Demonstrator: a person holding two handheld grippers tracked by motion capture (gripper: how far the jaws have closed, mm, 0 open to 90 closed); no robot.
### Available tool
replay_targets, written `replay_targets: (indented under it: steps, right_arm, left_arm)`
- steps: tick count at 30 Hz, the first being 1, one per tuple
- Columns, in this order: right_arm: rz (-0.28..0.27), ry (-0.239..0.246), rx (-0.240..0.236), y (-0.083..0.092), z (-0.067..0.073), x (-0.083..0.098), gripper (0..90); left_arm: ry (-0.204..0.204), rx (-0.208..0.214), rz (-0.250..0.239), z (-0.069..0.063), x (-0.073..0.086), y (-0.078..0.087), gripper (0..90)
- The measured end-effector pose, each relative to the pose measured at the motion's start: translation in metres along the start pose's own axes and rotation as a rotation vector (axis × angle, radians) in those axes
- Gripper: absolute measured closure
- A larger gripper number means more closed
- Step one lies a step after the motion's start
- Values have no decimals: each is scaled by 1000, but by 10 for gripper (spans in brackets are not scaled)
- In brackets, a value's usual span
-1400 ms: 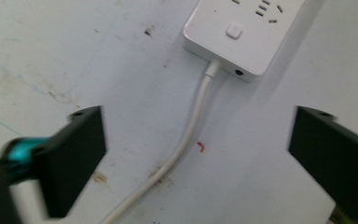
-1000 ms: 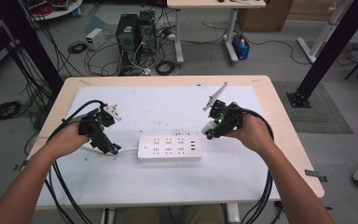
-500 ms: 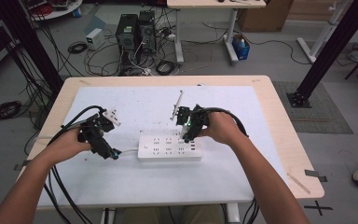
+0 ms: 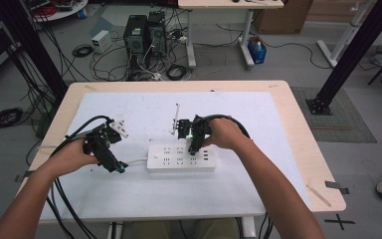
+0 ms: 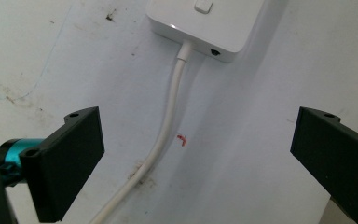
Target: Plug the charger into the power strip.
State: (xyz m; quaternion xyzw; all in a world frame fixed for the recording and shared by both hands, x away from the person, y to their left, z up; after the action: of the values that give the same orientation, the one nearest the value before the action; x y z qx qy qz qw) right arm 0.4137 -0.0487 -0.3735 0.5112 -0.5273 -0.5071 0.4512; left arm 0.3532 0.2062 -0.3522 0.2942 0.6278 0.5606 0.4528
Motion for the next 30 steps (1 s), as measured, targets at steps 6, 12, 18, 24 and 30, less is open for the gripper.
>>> replay_targets:
  steps: [6, 12, 18, 24, 30]
  right_arm:
    - [12, 37, -27, 0, -1, -4, 624]
    - [29, 70, -16, -5, -2, -2, 624]
    - [71, 82, -37, -12, -4, -6, 626]
    - [75, 70, -44, -12, -5, -6, 627]
    - [95, 32, -26, -12, -2, -9, 627]
  left_arm:
    - [2, 4, 1, 2, 3, -2, 27]
    - [3, 9, -6, 5, 0, -4, 27]
    - [2, 7, -4, 3, 0, -4, 27]
    - [10, 12, -7, 4, 1, -4, 27]
    - [12, 13, -12, 4, 3, -4, 26]
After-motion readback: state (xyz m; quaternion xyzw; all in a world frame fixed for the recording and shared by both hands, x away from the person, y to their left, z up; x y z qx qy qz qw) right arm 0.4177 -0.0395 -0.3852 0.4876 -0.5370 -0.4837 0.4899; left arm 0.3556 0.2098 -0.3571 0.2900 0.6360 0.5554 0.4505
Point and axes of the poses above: each handheld gripper's, and its own axes: y roughly backward along the jaws, x roughly out of its underside, z roughly to its left, the point moved 2 cm from there along -y, roughly forward along the jaws, and after that the axes turned 8 degrees about z, right-handed, at the moved point
